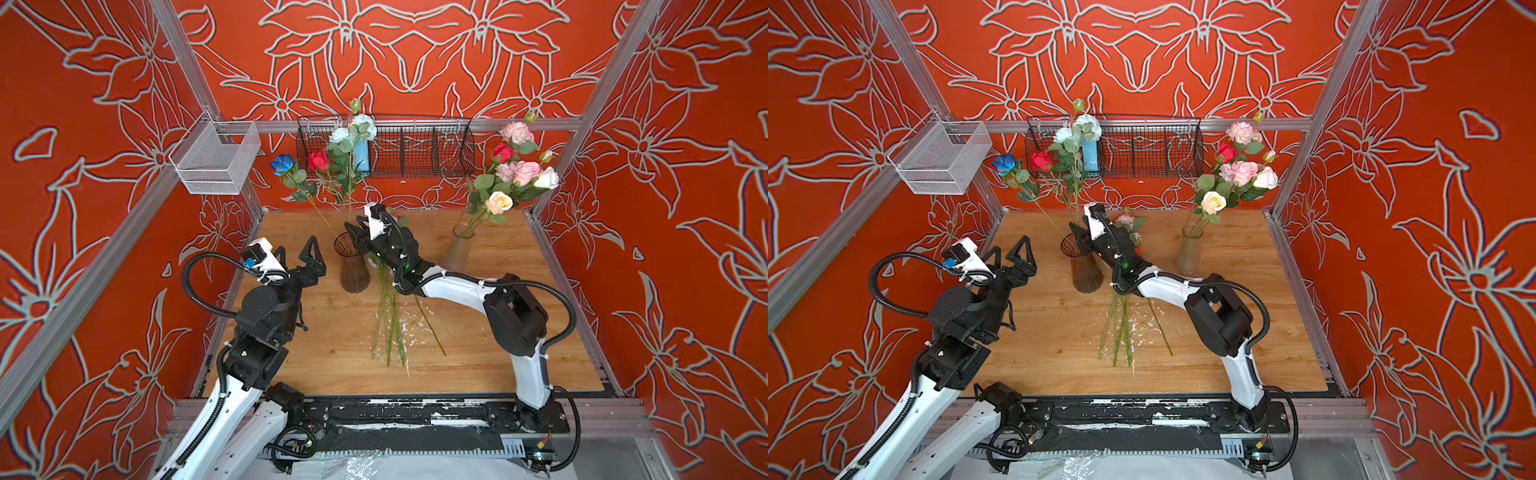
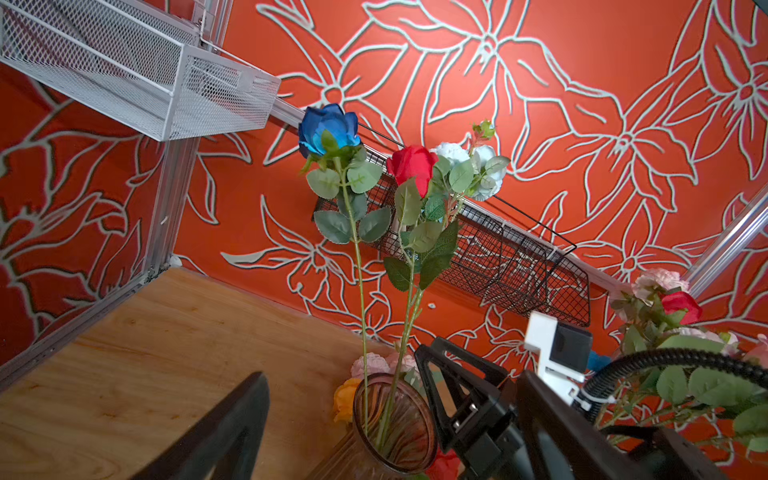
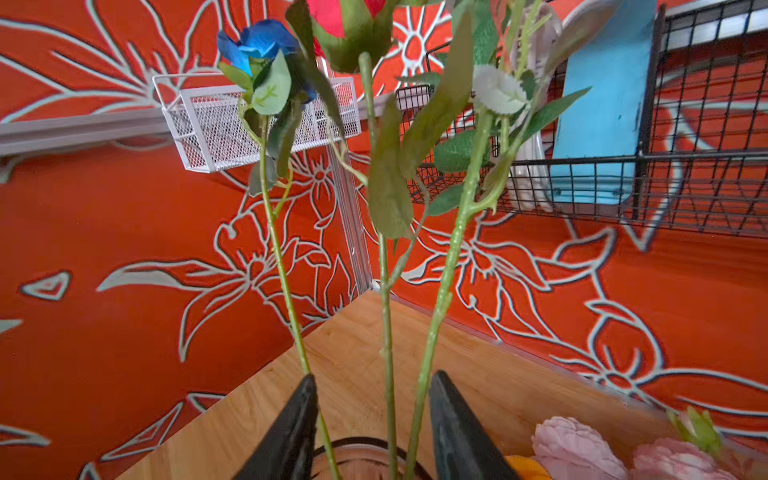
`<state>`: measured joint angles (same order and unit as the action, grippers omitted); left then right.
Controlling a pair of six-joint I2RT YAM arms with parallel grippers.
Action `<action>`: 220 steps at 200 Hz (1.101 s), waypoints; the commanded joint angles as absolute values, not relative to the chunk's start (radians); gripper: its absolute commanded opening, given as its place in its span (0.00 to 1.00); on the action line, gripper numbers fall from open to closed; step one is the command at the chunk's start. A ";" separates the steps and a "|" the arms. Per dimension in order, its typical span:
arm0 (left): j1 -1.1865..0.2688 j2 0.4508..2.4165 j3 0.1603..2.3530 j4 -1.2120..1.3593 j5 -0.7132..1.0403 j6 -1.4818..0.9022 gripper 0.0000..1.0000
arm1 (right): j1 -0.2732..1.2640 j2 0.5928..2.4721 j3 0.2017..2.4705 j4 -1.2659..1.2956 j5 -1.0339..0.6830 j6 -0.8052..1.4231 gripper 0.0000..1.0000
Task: Arrange the flowers into the vase
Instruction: 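Lower the red rose stem into the brown vase and open the right gripper, then move the right gripper down to the bunch and close on a pink rose stem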
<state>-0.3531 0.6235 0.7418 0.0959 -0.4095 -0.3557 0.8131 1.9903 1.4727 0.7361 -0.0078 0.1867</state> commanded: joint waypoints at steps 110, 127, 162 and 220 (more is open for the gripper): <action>-0.350 0.769 0.773 0.072 -0.181 -0.484 0.88 | 0.813 1.610 1.229 -0.105 0.362 0.395 0.30; -0.352 0.802 0.773 0.085 -0.111 -0.512 0.87 | 0.811 1.670 1.235 -0.157 0.300 0.417 0.29; -0.356 0.842 0.777 0.126 0.029 -0.538 0.86 | 0.805 1.806 1.280 -0.205 0.180 0.472 0.35; -0.357 0.835 0.776 0.120 0.010 -0.533 0.86 | 0.759 1.961 1.298 -0.178 0.000 0.568 0.24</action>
